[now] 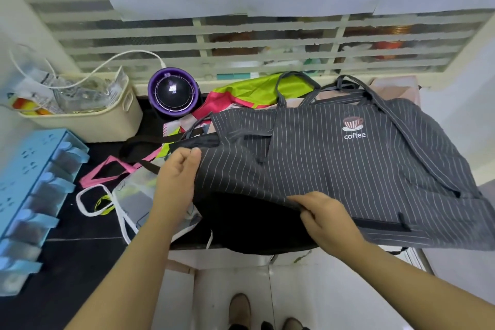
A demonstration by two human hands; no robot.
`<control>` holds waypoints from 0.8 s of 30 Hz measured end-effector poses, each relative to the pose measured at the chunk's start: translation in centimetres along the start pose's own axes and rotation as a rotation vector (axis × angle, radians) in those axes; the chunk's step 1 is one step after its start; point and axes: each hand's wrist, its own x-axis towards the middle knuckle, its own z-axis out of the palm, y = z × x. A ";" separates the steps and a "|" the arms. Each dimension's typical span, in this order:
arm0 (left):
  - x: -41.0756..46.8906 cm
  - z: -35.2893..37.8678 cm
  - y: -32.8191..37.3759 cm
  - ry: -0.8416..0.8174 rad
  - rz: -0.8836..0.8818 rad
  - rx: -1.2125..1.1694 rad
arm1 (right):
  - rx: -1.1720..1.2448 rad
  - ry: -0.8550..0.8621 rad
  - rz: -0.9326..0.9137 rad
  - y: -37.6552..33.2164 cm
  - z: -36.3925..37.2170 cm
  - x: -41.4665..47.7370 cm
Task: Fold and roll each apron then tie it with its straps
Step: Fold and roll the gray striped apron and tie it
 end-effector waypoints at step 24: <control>1.6 -3.9 -7.4 -0.371 -0.500 0.282 | -0.224 -0.653 0.235 -6.0 5.9 14.4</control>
